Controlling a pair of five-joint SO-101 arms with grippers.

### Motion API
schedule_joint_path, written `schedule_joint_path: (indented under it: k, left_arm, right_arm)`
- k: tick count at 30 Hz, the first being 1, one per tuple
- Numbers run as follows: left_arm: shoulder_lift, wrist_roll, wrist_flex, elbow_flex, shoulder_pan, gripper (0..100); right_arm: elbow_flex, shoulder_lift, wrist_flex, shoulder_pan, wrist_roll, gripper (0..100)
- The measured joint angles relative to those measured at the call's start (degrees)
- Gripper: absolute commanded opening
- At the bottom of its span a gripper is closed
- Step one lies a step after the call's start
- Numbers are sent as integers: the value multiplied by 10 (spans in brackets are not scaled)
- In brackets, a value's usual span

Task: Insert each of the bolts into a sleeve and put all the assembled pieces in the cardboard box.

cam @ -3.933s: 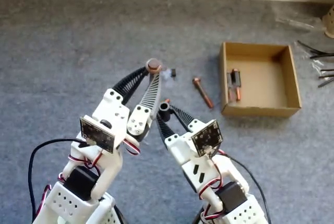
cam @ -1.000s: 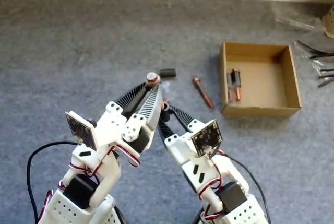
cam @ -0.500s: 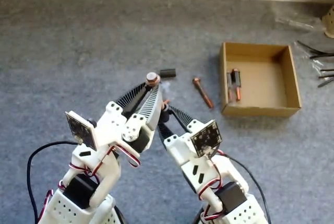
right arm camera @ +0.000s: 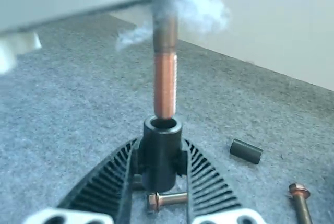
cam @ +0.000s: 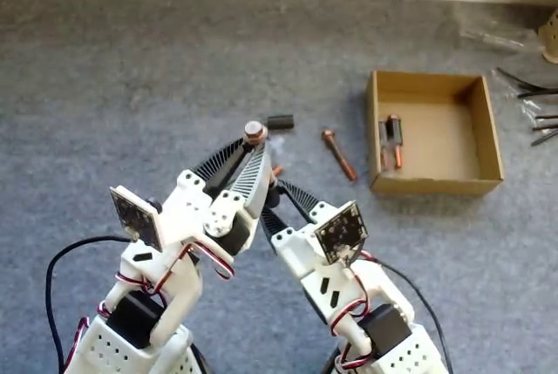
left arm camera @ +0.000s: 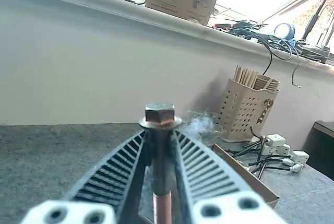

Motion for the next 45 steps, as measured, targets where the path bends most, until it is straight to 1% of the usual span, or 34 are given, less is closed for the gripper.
schedule_joint_path:
  k: [11, 15, 24, 29, 41, 45]
  left_arm:
    - [-1, 0, 0, 5, 0, 6]
    - [-1, 0, 0, 5, 0, 6]
    - [-1, 0, 0, 5, 0, 7]
    - [-1, 0, 0, 5, 0, 7]
    - [-1, 0, 0, 5, 0, 7]
    - [-1, 2, 0, 22, 1, 7]
  right_arm:
    - [-2, 0, 2, 0, 0, 5]
    - [-2, 0, 2, 21, 0, 5]
    - [-4, 0, 3, 24, 0, 5]
    - [-4, 0, 3, 3, 0, 5]
    - [-4, 0, 3, -2, 0, 5]
    - [-4, 0, 3, -1, 0, 5]
